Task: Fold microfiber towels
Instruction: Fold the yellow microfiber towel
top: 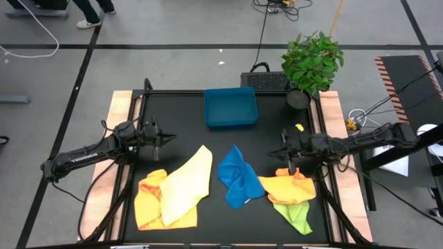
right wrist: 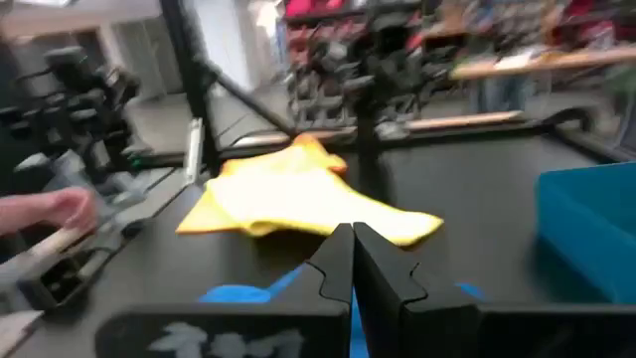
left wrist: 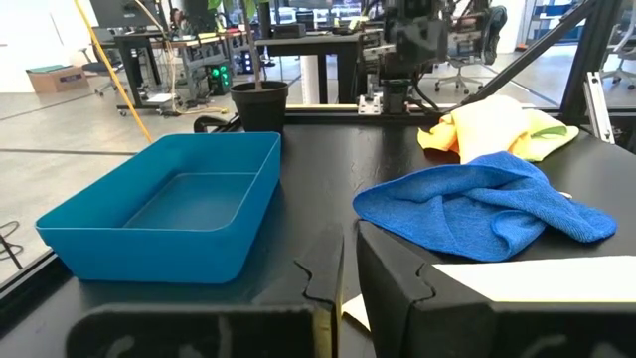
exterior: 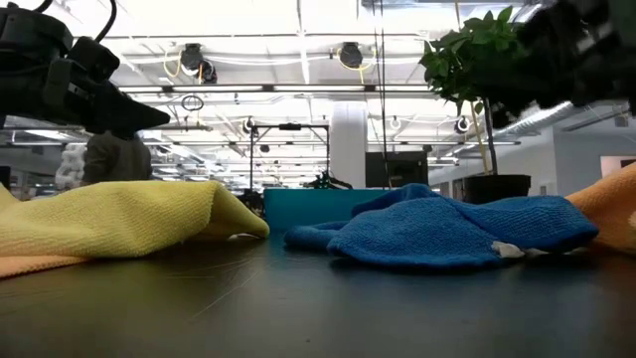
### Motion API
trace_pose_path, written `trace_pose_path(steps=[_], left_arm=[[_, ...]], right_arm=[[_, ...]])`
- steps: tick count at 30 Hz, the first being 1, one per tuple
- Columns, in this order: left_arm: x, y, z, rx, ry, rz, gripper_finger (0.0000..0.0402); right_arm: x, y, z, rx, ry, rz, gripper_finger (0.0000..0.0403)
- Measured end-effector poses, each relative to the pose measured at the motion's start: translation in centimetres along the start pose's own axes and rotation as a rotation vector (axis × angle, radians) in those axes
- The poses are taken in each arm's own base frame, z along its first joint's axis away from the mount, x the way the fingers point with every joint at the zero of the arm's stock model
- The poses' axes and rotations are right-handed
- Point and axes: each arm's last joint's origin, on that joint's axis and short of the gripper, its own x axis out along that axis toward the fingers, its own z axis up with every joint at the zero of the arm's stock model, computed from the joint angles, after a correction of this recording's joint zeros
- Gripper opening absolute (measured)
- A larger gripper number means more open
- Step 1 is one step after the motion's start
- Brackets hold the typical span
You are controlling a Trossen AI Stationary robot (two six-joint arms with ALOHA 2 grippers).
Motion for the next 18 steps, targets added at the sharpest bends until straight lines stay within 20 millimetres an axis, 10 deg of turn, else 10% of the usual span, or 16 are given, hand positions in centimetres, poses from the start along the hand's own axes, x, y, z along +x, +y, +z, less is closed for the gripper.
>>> trace_pose_path(steps=[18], left_arm=[[0.0, 0.0, 0.0, 0.0, 0.001, 0.0, 0.0037]], right_arm=[[9.7, -0.1, 2.6, -0.173, 0.026, 0.003, 0.0043]])
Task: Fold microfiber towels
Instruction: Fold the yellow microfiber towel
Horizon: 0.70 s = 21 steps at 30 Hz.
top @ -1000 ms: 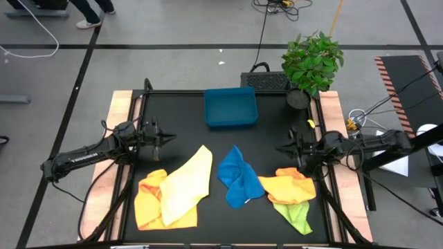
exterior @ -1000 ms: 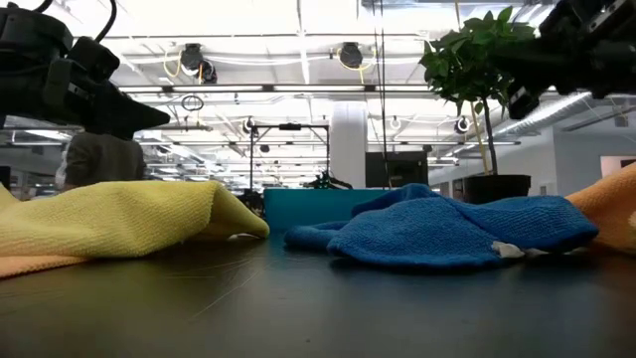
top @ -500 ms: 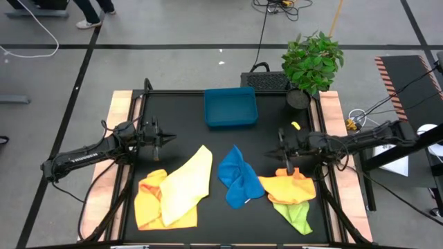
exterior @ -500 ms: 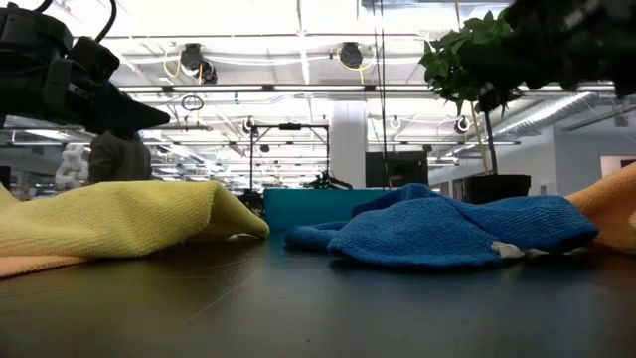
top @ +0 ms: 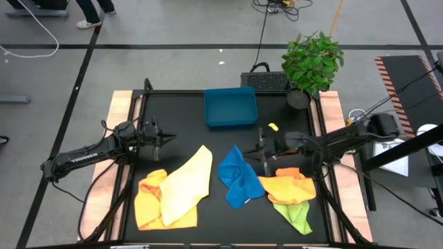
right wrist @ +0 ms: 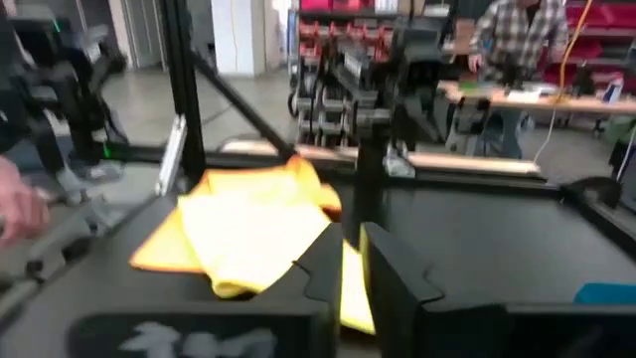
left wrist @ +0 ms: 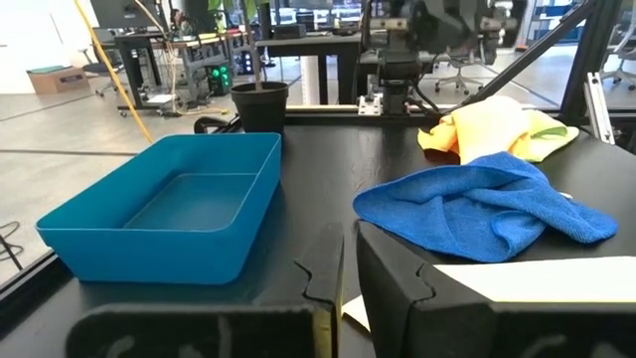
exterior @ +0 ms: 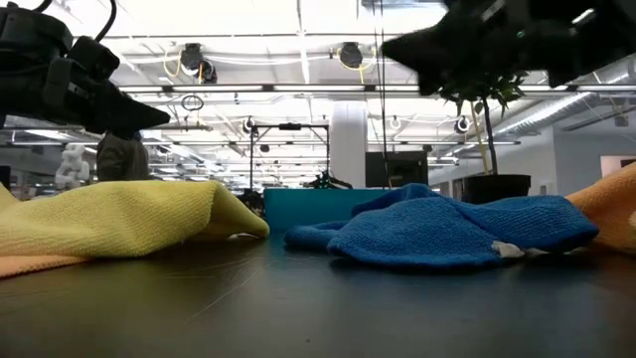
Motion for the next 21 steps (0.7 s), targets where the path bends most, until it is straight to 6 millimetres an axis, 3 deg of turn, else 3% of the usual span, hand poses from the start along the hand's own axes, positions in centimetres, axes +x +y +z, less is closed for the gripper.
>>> trace_pose_path(steps=[6, 10, 14, 21], left_arm=[[0.0, 0.0, 0.0, 0.0, 0.0, 0.0, 0.0037], [0.0, 0.0, 0.0, 0.0, 0.001, 0.0, 0.0037], [0.0, 0.0, 0.0, 0.0, 0.0, 0.0, 0.0037], [0.0, 0.0, 0.0, 0.0, -0.001, 0.0, 0.0037]], right_arm=[[4.8, -1.7, -1.2, -0.012, -0.099, -0.051, 0.0112], [8.4, -3.8, -3.1, 0.114, 0.116, -0.054, 0.014], [11.2, -5.2, -3.7, 0.15, 0.272, -0.061, 0.015], [13.6, -6.8, -4.4, 0.155, 0.403, -0.085, 0.015]])
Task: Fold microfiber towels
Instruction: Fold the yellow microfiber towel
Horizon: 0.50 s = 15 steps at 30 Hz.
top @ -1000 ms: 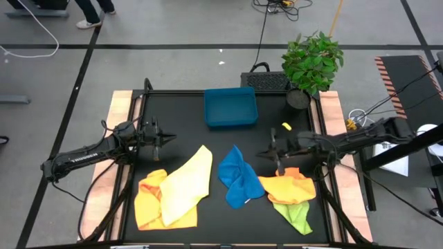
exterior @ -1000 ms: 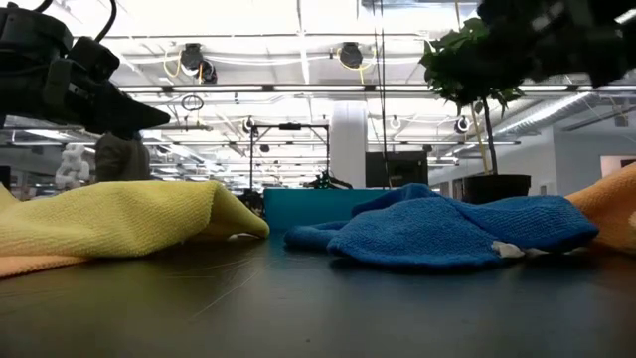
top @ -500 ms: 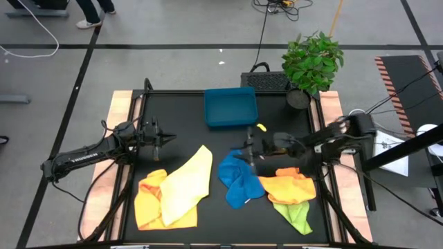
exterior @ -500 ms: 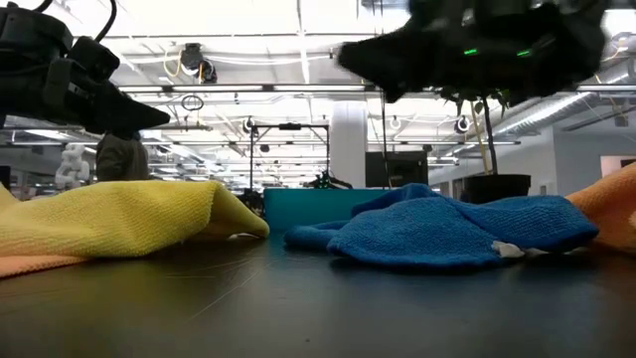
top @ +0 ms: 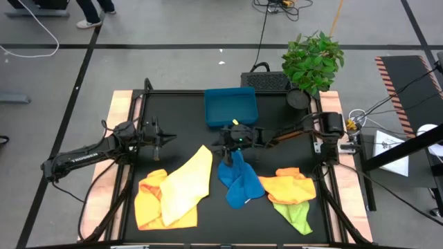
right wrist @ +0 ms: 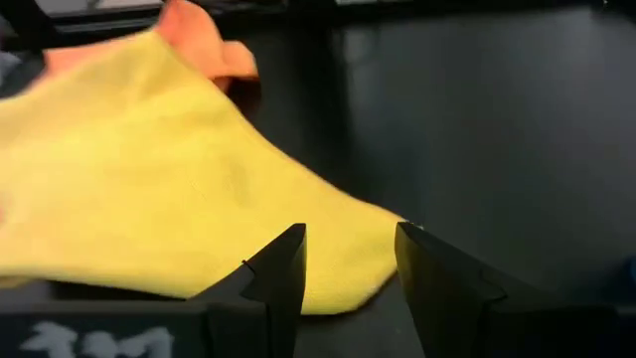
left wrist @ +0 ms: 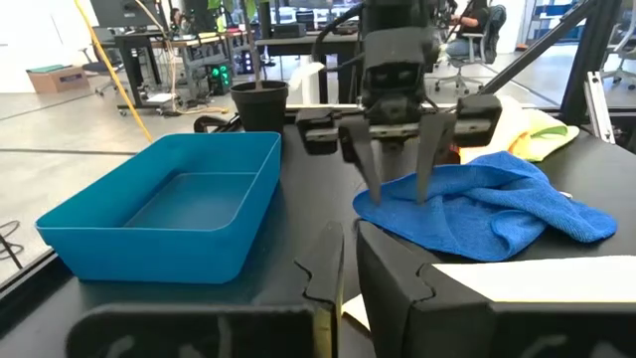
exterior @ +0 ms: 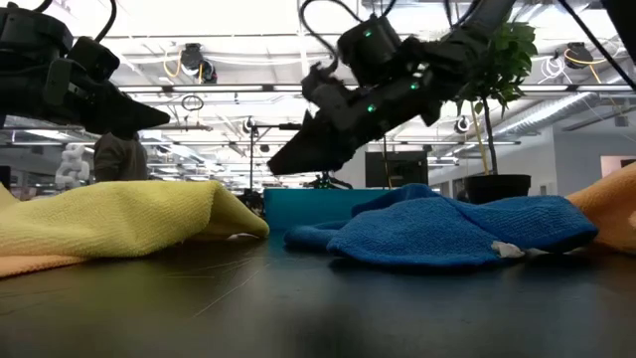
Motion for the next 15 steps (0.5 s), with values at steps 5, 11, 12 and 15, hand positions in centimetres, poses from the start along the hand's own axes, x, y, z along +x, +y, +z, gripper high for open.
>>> trace_pose_path(steps=[5, 11, 12, 15], left_arm=[[0.0, 0.0, 0.0, 0.0, -0.001, 0.0, 0.0037], [0.0, 0.0, 0.0, 0.0, 0.0, 0.0, 0.0037], [0.0, 0.0, 0.0, 0.0, 0.0, 0.0, 0.0037], [0.0, 0.0, 0.0, 0.0, 0.0, 0.0, 0.0037]], right_arm=[[1.2, -1.3, -1.3, 0.027, 0.047, -0.023, 0.015], [2.4, -2.2, -2.4, 0.097, 0.012, 0.095, 0.015], [2.6, -2.2, -2.6, 0.107, 0.018, 0.109, 0.015], [2.9, -2.3, -3.0, 0.107, 0.024, 0.109, 0.015]])
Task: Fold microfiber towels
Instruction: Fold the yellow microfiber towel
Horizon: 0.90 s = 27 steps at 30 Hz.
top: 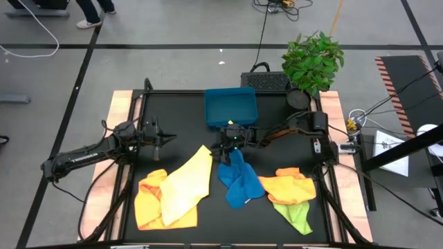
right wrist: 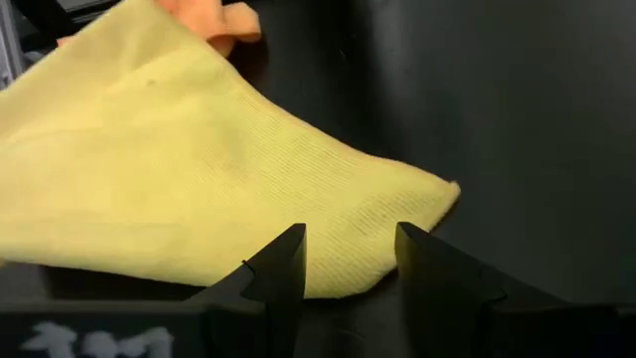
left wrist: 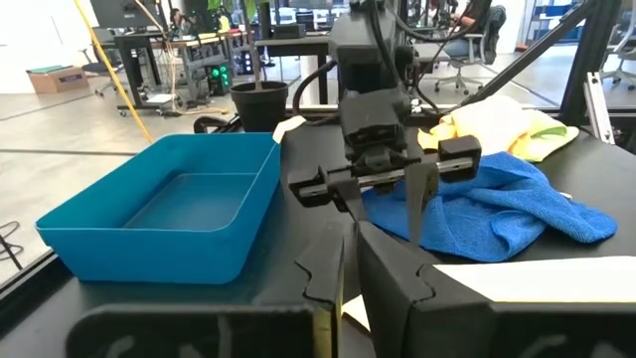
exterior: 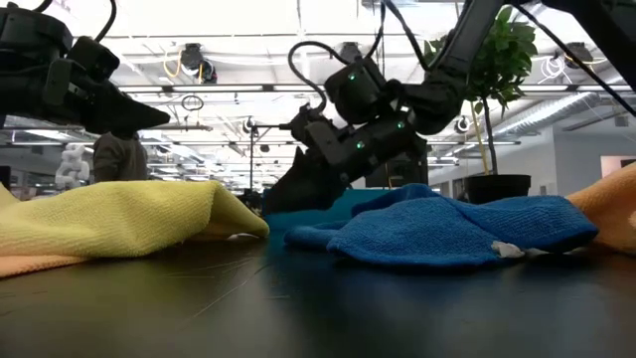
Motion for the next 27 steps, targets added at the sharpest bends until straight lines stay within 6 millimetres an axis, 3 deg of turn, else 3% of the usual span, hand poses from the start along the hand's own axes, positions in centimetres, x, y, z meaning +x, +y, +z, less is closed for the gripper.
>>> trace_pose_path(steps=[7, 15, 19, 24, 27], left_arm=[[0.0, 0.0, 0.0, 0.0, 0.0, 0.0, 0.0037], [0.0, 0.0, 0.0, 0.0, 0.0, 0.0, 0.0037], [0.0, 0.0, 0.0, 0.0, 0.0, 0.0, 0.0037], [0.0, 0.0, 0.0, 0.0, 0.0, 0.0, 0.0037], [0.0, 0.0, 0.0, 0.0, 0.0, 0.0, 0.0037]], right_arm=[[1.5, 0.0, -2.0, -0.003, 0.027, -0.002, 0.015], [2.5, 0.0, -2.6, -0.025, 0.018, -0.036, 0.0138], [2.5, 0.0, -2.7, -0.05, 0.017, -0.039, 0.01], [2.5, 0.0, -2.6, -0.063, 0.003, -0.041, 0.0013], [2.3, 0.4, -2.1, -0.068, -0.001, -0.028, 0.001]])
